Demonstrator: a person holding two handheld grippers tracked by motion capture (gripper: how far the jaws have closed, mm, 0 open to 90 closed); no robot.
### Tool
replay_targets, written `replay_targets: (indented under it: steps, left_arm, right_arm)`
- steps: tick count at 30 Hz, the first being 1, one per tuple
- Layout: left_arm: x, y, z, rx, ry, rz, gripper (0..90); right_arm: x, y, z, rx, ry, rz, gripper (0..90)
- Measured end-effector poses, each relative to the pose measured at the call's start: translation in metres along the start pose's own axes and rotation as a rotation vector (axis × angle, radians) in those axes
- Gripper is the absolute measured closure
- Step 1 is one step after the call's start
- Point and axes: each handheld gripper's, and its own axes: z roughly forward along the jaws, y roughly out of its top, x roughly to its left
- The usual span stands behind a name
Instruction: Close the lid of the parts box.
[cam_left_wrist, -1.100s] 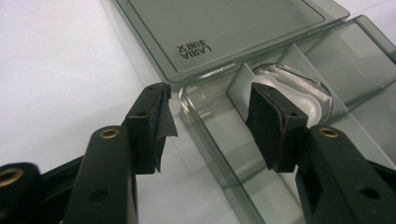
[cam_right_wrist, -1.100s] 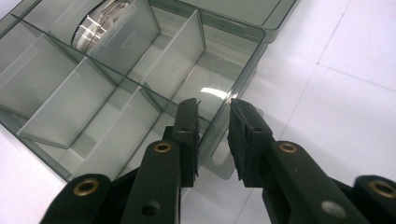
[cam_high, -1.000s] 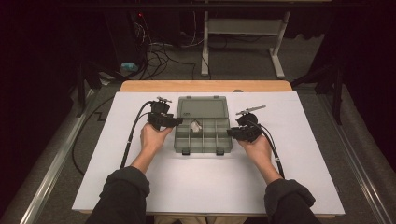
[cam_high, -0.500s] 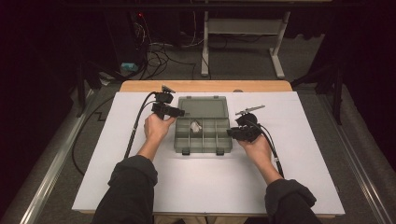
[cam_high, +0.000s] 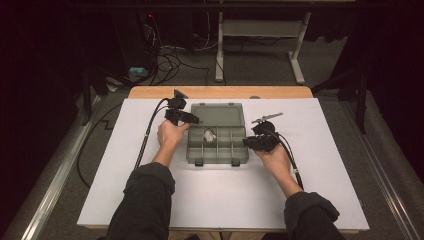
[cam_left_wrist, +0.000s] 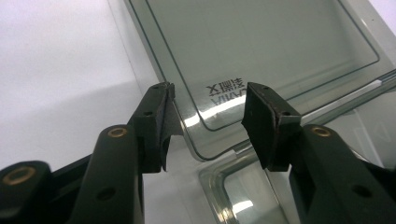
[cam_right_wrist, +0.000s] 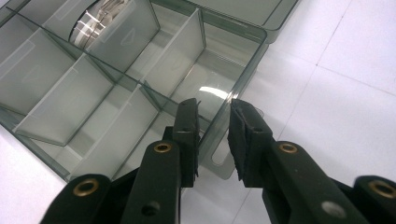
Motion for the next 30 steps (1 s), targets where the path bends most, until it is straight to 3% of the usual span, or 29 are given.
replay_targets:
  steps: [11,20,30]
  left_arm:
    - [0.009,-0.001,0.008,0.001,-0.046,-0.037,49.1]
    - [0.017,-0.001,0.013,0.018,-0.131,-0.081,47.6]
    - [0.014,-0.002,0.009,-0.003,-0.108,-0.054,49.1]
  right_arm:
    - [0.001,0.001,0.000,0.007,-0.006,-0.002,73.4]
    - [0.001,0.002,0.000,0.010,-0.004,-0.004,73.3]
    - [0.001,0.004,0.000,0.026,-0.005,-0.006,73.3]
